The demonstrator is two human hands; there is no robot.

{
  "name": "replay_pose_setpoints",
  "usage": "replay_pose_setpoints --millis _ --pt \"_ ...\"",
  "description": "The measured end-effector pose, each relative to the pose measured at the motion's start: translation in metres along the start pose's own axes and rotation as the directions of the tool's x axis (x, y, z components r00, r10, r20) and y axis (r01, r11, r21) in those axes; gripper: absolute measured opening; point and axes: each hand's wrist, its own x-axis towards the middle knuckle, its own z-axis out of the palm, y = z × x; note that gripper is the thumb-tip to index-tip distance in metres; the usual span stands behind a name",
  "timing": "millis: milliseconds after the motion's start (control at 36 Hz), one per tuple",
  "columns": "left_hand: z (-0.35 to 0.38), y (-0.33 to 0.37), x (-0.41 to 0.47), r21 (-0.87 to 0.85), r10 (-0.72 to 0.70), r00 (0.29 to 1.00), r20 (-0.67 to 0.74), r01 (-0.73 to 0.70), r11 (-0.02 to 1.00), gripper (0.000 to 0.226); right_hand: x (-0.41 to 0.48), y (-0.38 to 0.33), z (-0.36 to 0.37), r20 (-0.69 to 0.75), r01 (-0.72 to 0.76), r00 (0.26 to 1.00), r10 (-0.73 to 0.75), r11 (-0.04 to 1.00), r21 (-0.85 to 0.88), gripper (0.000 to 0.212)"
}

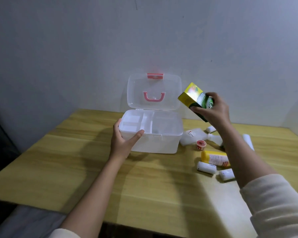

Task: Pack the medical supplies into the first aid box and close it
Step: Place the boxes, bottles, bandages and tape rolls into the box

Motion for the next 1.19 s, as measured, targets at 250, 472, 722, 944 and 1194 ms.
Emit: replay_pose_setpoints --millis 250,472,722,944,1194 --pt "-0.010 0.019 0.017 0.175 -0.041 0.994 0.096 0.024 0.984 0.118 -0.019 -0.038 0.006 0.377 0.266 0.918 -0.122 0.896 -0.357 0.071" --pt "-0.022 0.030 0.048 0.445 -0.061 0.953 0.298 -0.082 0.892 0.127 -0.021 -0.060 0.022 0.490 0.471 0.853 -0.180 0.670 -0.573 0.072" --pt "-0.017 0.038 0.043 0.518 -0.100 0.949 0.298 -0.073 0.852 0.134 -0.027 -0.058 0.061 0.583 0.546 0.783 -0.217 0.690 -0.475 0.071" --pt "-0.014 0.030 0.044 0.497 -0.078 0.964 0.254 -0.061 0.866 0.127 -0.030 -0.047 0.083 0.643 0.508 0.748 -0.163 0.764 -0.398 0.059" --pt "-0.010 0.024 0.044 0.449 -0.043 0.974 0.221 -0.062 0.891 0.126 -0.027 -0.047 0.092 0.641 0.475 0.757 -0.126 0.779 -0.409 0.058"
